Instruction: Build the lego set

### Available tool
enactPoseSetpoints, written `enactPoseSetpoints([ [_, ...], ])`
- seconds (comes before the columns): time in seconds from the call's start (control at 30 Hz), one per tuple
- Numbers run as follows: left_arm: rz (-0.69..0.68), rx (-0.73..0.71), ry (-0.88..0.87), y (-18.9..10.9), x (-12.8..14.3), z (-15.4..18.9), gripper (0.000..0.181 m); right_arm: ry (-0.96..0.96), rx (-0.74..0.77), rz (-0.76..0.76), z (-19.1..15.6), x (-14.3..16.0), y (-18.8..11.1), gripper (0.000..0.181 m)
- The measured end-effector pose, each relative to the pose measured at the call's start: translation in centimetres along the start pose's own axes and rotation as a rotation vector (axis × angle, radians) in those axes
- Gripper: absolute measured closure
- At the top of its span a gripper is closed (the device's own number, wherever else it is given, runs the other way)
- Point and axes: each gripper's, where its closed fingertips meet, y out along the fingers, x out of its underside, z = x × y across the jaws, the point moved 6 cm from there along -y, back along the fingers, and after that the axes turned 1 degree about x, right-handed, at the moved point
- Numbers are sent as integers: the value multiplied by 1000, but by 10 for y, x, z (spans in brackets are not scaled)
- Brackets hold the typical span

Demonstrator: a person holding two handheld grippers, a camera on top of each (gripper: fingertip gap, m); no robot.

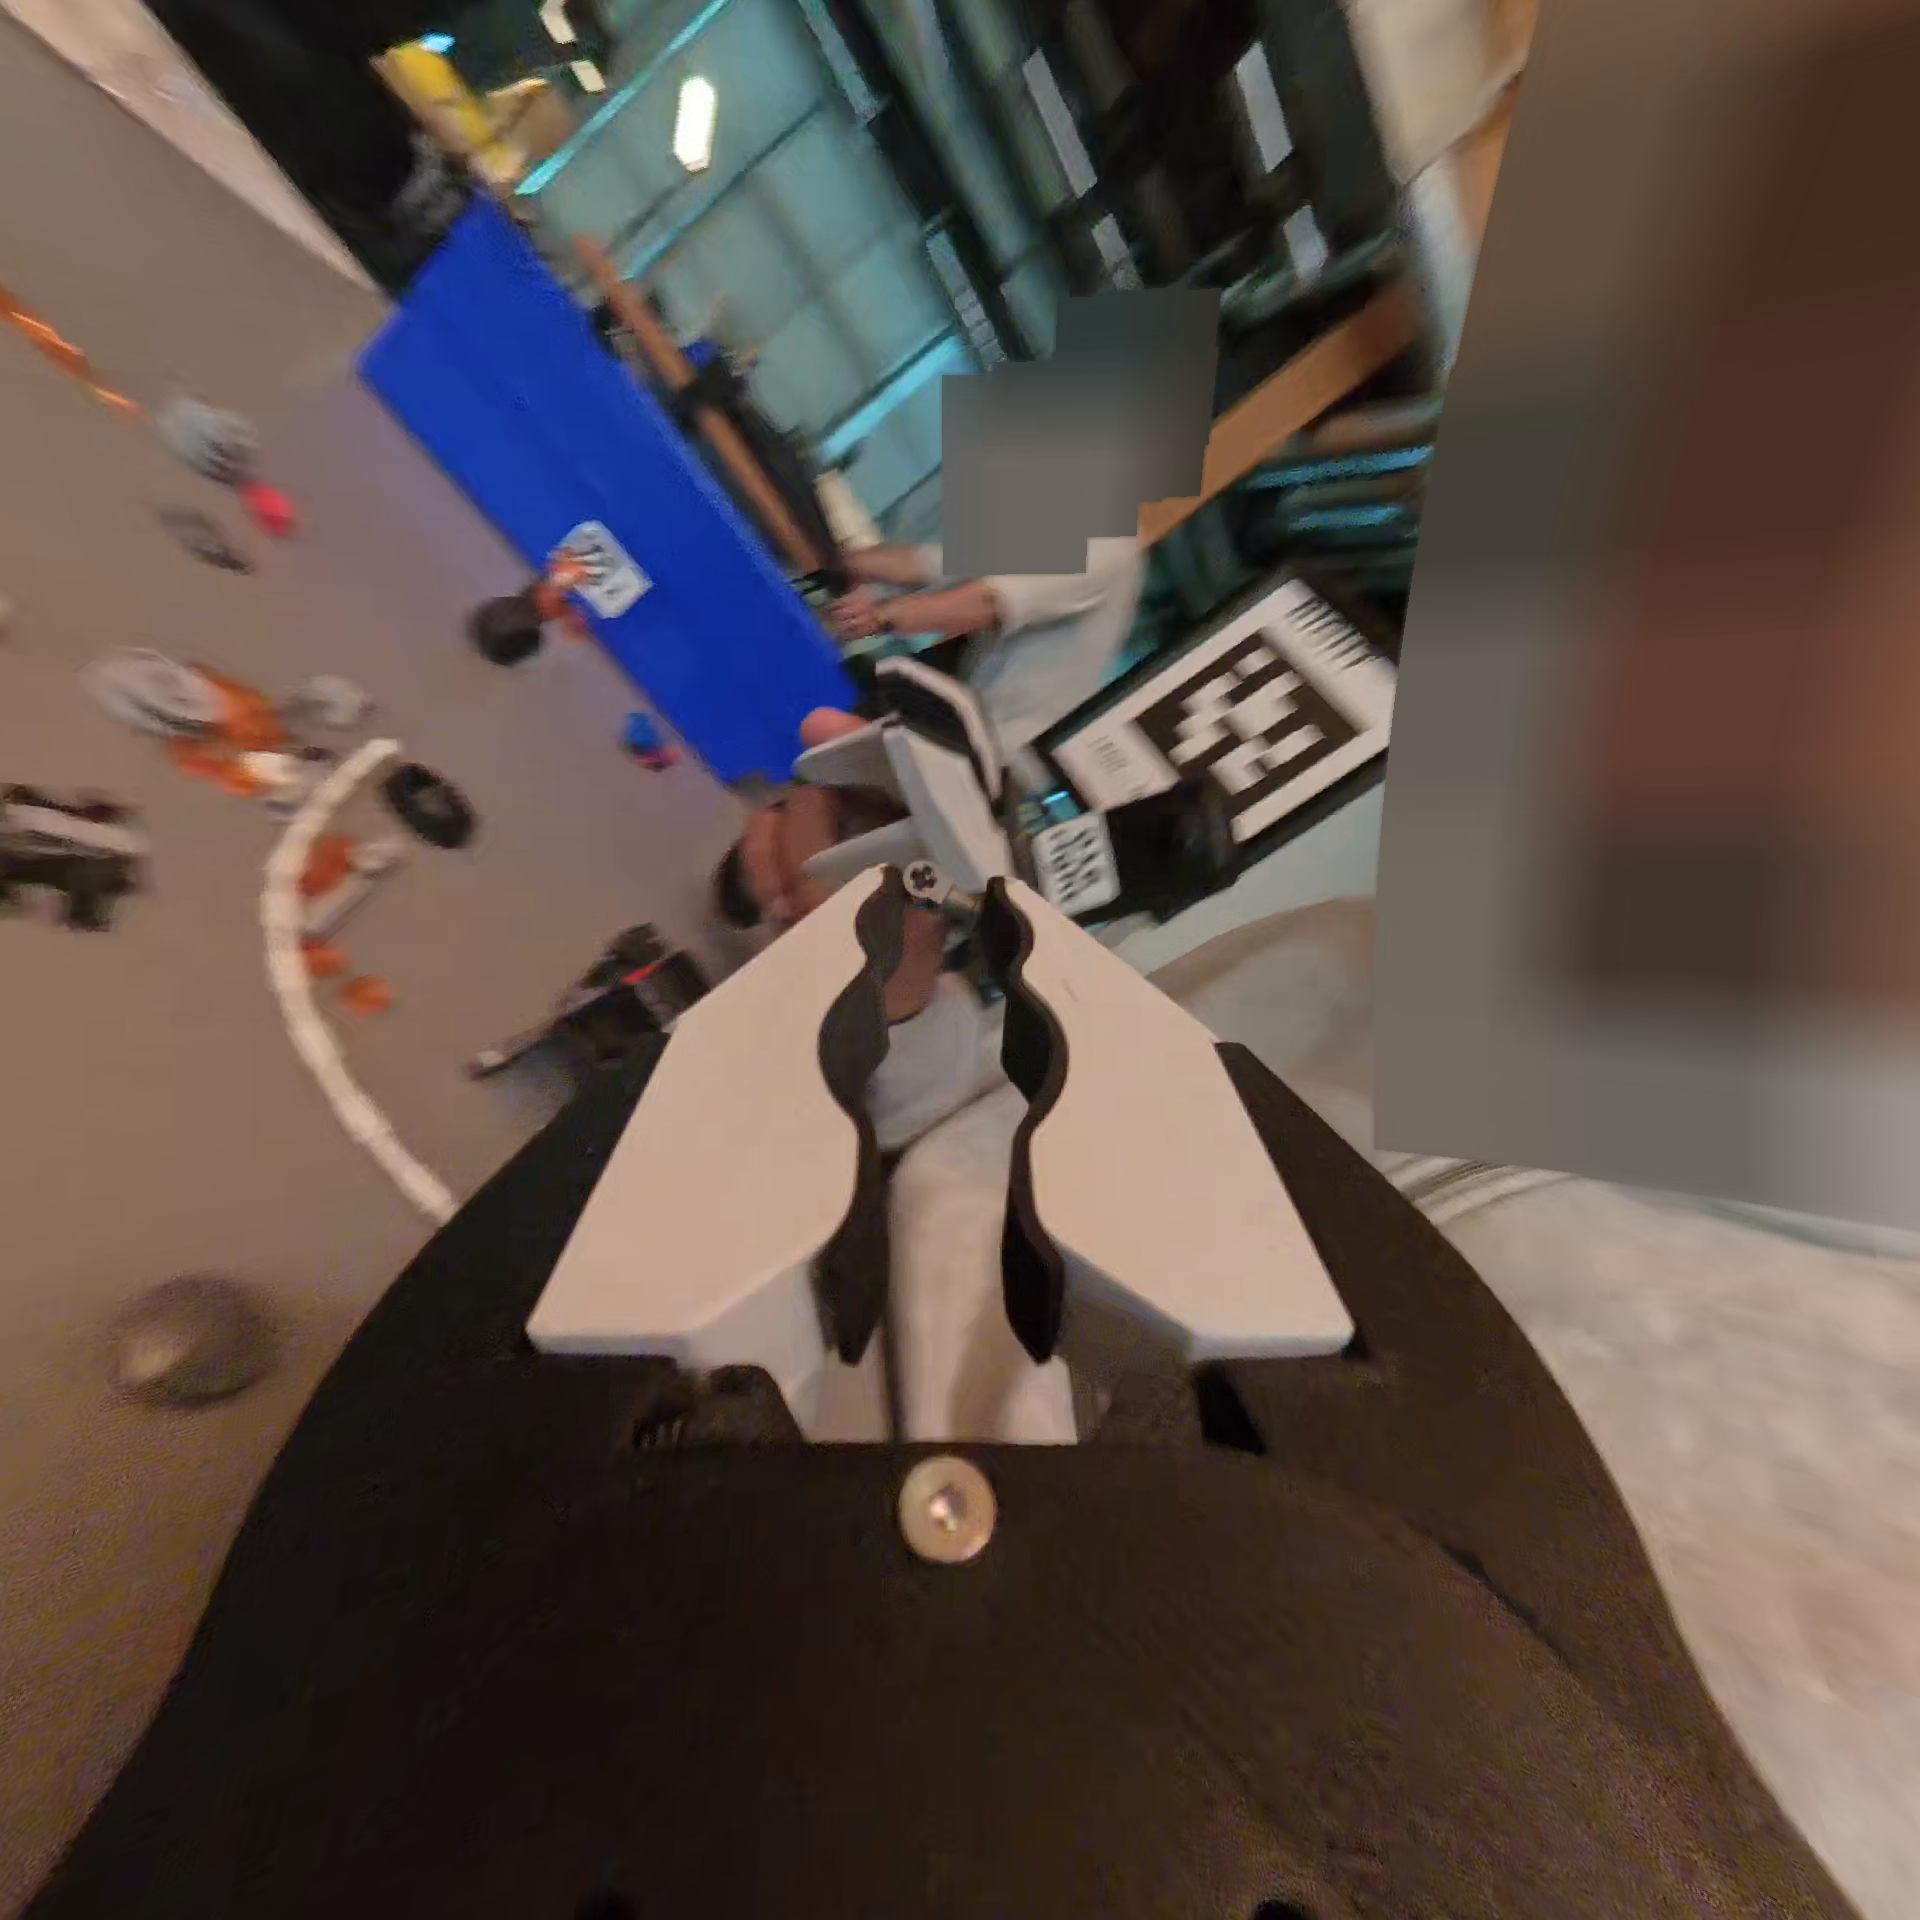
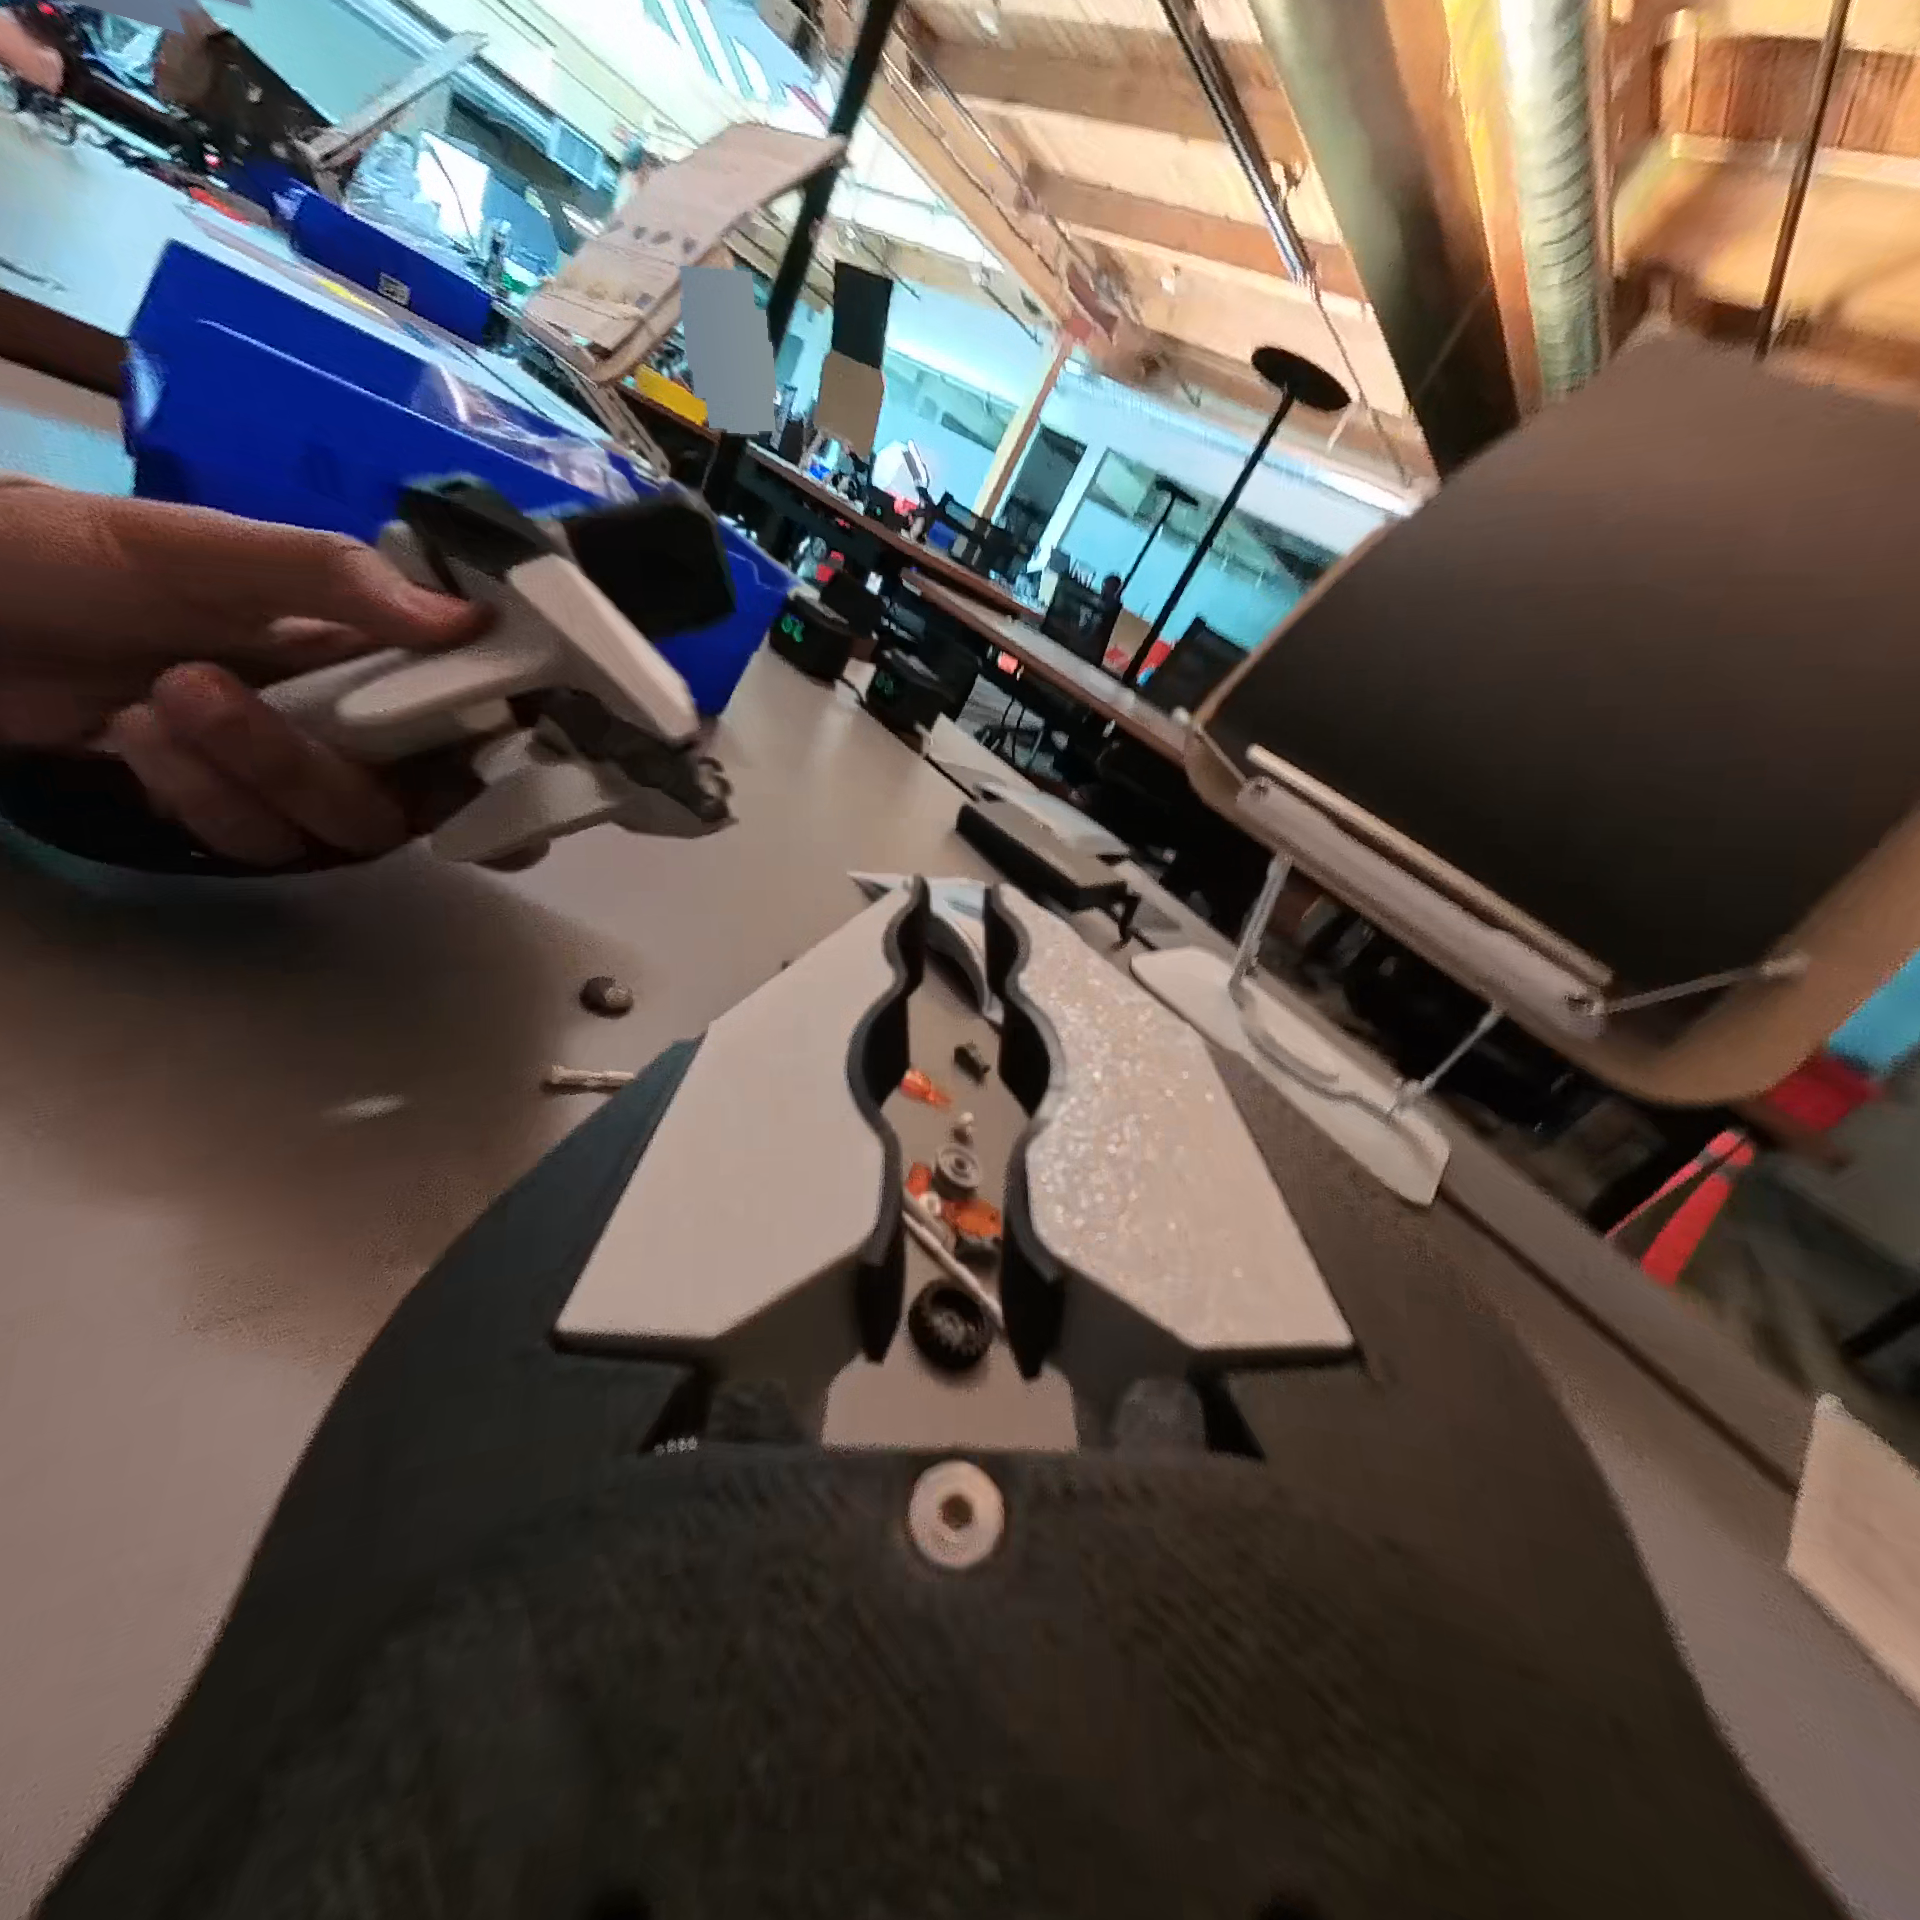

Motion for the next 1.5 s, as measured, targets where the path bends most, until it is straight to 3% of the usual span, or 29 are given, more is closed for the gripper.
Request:
enactPoseSetpoints([
  [0.1,54,98,-109,11,7,0,168,-103,-18,65,-16,-11,-4,177],
  [0.3,76,94,-168,23,16,-4,167,-201,-33,111,-38,-16,-4,181],
  [0.5,109,88,-188,19,14,-9,168,-238,-86,80,-49,-8,-1,161],
  [0.7,75,86,-204,26,20,-10,167,-263,-72,41,-51,-3,3,163],
  [0.8,81,102,-217,28,21,-10,167,-269,-81,34,-52,-2,3,176],
  [1.0,98,159,-199,28,17,-5,162,-148,-97,62,-46,-5,1,178],
  [1.27,113,191,-154,26,15,0,167,-32,-121,86,-40,-8,-2,178],
  [1.4,107,203,-179,29,17,-1,160,8,-165,130,-42,-12,-5,178],
  [1.5,68,274,-216,34,22,4,167,25,-201,179,-45,-17,-8,178],
])
